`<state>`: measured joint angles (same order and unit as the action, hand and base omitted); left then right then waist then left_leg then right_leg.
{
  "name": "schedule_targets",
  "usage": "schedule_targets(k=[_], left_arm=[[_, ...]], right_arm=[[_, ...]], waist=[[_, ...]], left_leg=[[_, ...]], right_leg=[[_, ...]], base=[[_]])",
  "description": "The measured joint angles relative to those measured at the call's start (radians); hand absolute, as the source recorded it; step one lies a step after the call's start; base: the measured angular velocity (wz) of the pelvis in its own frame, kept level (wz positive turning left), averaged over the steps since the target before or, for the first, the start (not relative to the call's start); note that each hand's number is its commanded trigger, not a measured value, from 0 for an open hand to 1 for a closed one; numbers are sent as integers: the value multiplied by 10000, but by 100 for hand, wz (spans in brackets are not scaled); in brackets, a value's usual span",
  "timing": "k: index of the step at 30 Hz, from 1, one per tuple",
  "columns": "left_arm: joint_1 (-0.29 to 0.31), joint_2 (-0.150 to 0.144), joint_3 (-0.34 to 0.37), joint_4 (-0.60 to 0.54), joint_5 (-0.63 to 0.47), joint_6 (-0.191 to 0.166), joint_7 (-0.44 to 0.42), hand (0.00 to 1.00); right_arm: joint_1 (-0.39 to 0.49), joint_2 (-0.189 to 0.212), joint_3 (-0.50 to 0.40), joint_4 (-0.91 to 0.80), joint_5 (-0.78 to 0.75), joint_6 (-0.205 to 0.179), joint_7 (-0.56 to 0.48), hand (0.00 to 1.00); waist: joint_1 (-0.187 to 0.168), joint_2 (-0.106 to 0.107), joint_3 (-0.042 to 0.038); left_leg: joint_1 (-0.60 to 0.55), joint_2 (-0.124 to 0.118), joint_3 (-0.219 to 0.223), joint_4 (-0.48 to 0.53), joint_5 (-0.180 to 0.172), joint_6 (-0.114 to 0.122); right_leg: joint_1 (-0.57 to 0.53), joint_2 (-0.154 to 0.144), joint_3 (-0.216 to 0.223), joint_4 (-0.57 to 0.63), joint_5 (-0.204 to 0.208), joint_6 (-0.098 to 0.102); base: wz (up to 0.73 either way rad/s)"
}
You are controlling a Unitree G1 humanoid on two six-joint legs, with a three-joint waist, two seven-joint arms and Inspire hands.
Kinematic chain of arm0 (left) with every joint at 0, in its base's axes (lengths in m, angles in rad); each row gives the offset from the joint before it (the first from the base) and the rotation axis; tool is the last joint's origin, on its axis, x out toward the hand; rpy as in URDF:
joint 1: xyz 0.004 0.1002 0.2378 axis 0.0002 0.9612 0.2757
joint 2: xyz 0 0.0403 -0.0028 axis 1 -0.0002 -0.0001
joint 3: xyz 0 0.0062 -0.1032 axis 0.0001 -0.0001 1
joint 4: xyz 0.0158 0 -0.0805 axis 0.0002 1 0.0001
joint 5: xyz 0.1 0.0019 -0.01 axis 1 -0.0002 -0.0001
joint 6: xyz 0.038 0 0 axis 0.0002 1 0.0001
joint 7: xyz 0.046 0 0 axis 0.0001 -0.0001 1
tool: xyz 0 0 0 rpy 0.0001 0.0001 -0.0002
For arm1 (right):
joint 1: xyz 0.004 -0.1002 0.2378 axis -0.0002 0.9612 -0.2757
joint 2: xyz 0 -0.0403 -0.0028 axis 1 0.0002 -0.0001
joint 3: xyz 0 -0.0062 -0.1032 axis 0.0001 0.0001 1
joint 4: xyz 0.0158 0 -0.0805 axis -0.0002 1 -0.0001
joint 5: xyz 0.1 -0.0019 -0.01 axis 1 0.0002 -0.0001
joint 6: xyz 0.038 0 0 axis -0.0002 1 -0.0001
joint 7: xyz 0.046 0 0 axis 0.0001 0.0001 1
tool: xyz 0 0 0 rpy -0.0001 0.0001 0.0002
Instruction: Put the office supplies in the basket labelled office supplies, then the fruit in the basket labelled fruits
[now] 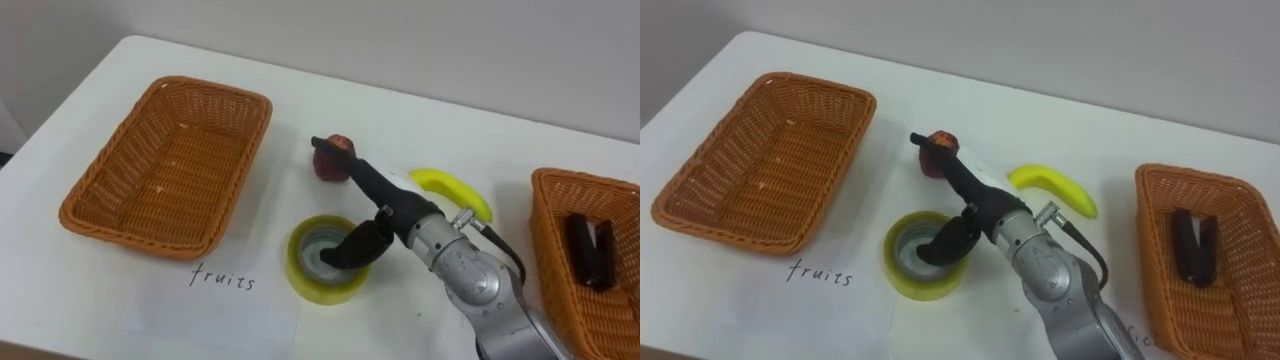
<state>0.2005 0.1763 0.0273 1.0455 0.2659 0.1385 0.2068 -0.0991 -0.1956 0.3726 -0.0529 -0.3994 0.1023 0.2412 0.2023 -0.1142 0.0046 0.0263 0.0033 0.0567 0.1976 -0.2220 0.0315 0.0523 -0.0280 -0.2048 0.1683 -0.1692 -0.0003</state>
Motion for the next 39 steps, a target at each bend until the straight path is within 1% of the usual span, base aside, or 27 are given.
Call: schedule_targets(k=[4,6,8,16,23,29,33,39], left_arm=[[-88,16,11,67,8,-221,0,0],[-148,17,29,193,9,-324,0,0],[-168,17,29,295,9,-366,0,0],[-118,22,61,298,128,-361,-8,0],[-153,28,45,297,131,-365,-3,0],[-188,78,43,264,144,-372,89,0],[-198,159,49,253,314,-374,101,0],[-211,226,62,236,314,-372,100,0]], right_arm=[[0,11,144,-14,1,-3,48,0],[0,10,172,-59,0,-3,239,0],[-1,10,171,-73,0,-3,325,0],[-1,3,196,-122,-217,-3,768,0],[-3,-86,189,-122,-429,3,1192,0],[-1,-384,196,-12,-429,46,1386,0],[0,-396,203,36,-400,56,1466,0],[5,-416,202,115,-363,86,1589,0]], waist=[[8,6,5],[-11,7,5],[-13,8,6],[18,-6,14],[8,-159,60],[33,-227,40],[45,-263,14],[42,-282,16]], left_leg=[[6,-4,-9,4,0,0],[6,-3,-9,2,0,0],[7,-3,-9,1,0,0],[8,1,-9,-24,0,0],[5,3,-7,-28,0,-1],[43,-3,-8,-44,0,-1],[87,-2,-7,-30,2,-1],[134,-1,-10,-31,2,-1]], right_leg=[[-11,0,21,-13,0,0],[-10,1,21,-13,0,0],[-10,2,22,-13,0,0],[-9,2,11,7,0,0],[-15,10,51,7,0,0],[-17,9,55,-6,0,0],[4,11,78,-17,0,0],[67,9,85,-9,0,0]], base=[[0],[0],[0],[0],[0],[0],[0],[0]])
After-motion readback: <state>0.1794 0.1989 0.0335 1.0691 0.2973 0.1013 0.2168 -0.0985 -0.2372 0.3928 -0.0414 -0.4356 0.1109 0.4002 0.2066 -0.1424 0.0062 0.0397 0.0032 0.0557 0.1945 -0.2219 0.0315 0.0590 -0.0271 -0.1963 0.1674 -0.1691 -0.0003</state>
